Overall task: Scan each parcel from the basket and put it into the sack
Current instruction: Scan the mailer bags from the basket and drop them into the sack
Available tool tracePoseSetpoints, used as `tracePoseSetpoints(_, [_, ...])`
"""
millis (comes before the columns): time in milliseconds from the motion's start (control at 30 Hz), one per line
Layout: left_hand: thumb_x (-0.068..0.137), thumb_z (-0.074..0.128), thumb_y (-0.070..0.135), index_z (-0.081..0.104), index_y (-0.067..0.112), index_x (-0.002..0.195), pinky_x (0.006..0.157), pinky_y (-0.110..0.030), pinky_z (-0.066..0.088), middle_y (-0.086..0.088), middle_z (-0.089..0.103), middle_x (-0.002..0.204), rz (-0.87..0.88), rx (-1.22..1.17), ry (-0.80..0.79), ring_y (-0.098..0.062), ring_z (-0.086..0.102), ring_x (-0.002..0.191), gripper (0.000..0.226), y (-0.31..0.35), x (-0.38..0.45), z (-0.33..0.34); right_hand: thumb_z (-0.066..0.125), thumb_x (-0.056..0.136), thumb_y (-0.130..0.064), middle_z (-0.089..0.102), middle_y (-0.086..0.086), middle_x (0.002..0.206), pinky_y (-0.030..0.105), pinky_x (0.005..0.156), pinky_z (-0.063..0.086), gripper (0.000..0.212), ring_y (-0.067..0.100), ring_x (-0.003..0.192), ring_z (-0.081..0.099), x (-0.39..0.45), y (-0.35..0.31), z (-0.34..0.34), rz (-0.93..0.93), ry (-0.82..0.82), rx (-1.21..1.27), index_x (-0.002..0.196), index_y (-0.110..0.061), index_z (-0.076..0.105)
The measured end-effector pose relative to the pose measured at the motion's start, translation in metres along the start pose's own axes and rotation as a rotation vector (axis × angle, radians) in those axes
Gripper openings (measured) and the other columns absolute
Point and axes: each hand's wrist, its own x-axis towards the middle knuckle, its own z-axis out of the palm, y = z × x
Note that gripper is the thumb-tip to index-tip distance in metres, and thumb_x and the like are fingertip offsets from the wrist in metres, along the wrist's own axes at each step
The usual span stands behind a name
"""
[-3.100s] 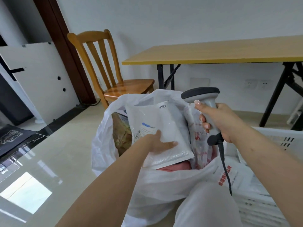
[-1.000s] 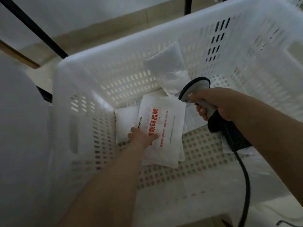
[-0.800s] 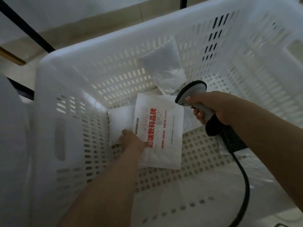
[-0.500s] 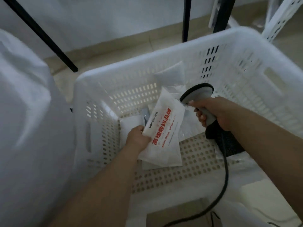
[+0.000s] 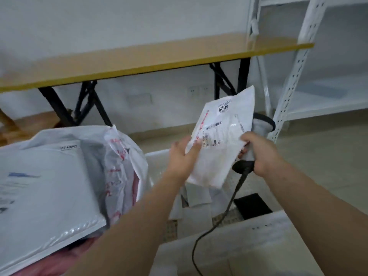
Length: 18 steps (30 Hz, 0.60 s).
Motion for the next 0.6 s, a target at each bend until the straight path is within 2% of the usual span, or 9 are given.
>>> tracePoseSetpoints(33, [0.086,0.063,0.055,0.046,0.012,0.144,0.108,-0.034,0.04,-0.01,0.048,0.142,-0.101,-0.025,0.038,-0.026,0.047,0.132,0.074,0.012,-0.003,-0.013,0.058,0.086,-0.002,0.044,0.003,0.041,0.017,0.04,0.04,0.018,0.011,0.032,0.039,-0.015,-0.014,-0.004,0.003,-0.072,0.044,0.071,-0.008,0.051])
tracePoseSetpoints(100, [0.067,0.073,0.063,0.043,0.009,0.144,0.1,-0.04,0.046,-0.01,0.054,0.141,-0.253,-0.133,0.003,-0.028,0.057,0.122,0.099,0.032,-0.011,-0.032,0.055,0.089,-0.006,0.042,-0.001,0.042,0.014,0.04,0.038,0.019,0.008,0.032,0.036,-0.044,-0.038,-0.008,0.014,-0.192,0.065,0.071,-0.012,0.05])
tracePoseSetpoints(133, [0.064,0.076,0.059,0.051,0.006,0.136,0.089,-0.039,0.051,-0.012,0.064,0.128,-0.279,-0.209,-0.048,-0.027,0.065,0.106,0.093,0.041,-0.015,-0.042,0.056,0.089,-0.007,0.042,-0.002,0.042,0.014,0.041,0.038,0.02,0.007,0.033,0.036,-0.057,-0.049,-0.009,0.008,-0.223,0.051,0.071,-0.013,0.05])
tracePoseSetpoints(167, [0.072,0.078,0.048,0.059,0.003,0.126,0.081,-0.037,0.054,-0.012,0.071,0.113,-0.28,-0.281,-0.089,-0.026,0.068,0.092,0.072,0.052,-0.021,-0.05,0.057,0.089,-0.008,0.044,-0.002,0.042,0.015,0.041,0.038,0.018,0.008,0.034,0.036,-0.069,-0.058,-0.01,-0.008,-0.239,0.026,0.072,-0.013,0.052])
tracePoseSetpoints(233, [0.087,0.073,0.023,0.067,0.003,0.114,0.077,-0.042,0.057,-0.012,0.075,0.097,-0.241,-0.32,-0.104,-0.026,0.069,0.081,0.033,0.068,-0.032,-0.066,0.064,0.087,-0.01,0.051,-0.001,0.045,0.019,0.044,0.041,0.01,0.009,0.037,0.038,-0.091,-0.071,-0.01,-0.085,-0.23,-0.048,0.079,-0.009,0.058])
tracePoseSetpoints(267, [0.089,0.071,0.018,0.068,0.004,0.113,0.076,-0.043,0.057,-0.011,0.075,0.094,-0.217,-0.306,-0.057,-0.026,0.069,0.079,0.028,0.074,-0.037,-0.074,0.069,0.086,-0.011,0.056,0.001,0.05,0.021,0.045,0.042,0.01,0.01,0.037,0.039,-0.1,-0.077,-0.01,-0.143,-0.199,-0.091,0.085,-0.007,0.06])
tracePoseSetpoints(367, [0.091,0.068,0.014,0.066,0.006,0.117,0.073,-0.041,0.058,-0.008,0.071,0.094,-0.116,-0.211,0.123,-0.027,0.067,0.083,0.028,0.087,-0.046,-0.093,0.076,0.084,-0.022,0.067,0.009,0.07,0.022,0.041,0.042,0.025,0.011,0.039,0.042,-0.123,-0.089,-0.005,-0.278,-0.054,-0.173,0.095,-0.004,0.062])
tracePoseSetpoints(433, [0.093,0.064,0.009,0.066,0.008,0.113,0.074,-0.043,0.057,-0.006,0.068,0.089,-0.095,-0.155,0.217,-0.027,0.064,0.079,0.021,0.095,-0.054,-0.102,0.075,0.086,-0.027,0.064,0.008,0.069,0.023,0.042,0.04,0.029,0.013,0.041,0.042,-0.138,-0.094,0.001,-0.315,-0.036,-0.171,0.098,-0.005,0.061])
tracePoseSetpoints(600, [0.09,0.066,0.013,0.07,0.009,0.114,0.086,-0.042,0.056,-0.005,0.068,0.089,-0.096,-0.055,0.358,-0.028,0.066,0.085,0.024,0.102,-0.068,-0.118,0.064,0.089,-0.047,0.052,0.001,0.059,0.028,0.047,0.04,0.042,0.013,0.043,0.039,-0.181,-0.103,0.028,-0.289,-0.313,-0.45,0.1,-0.007,0.064])
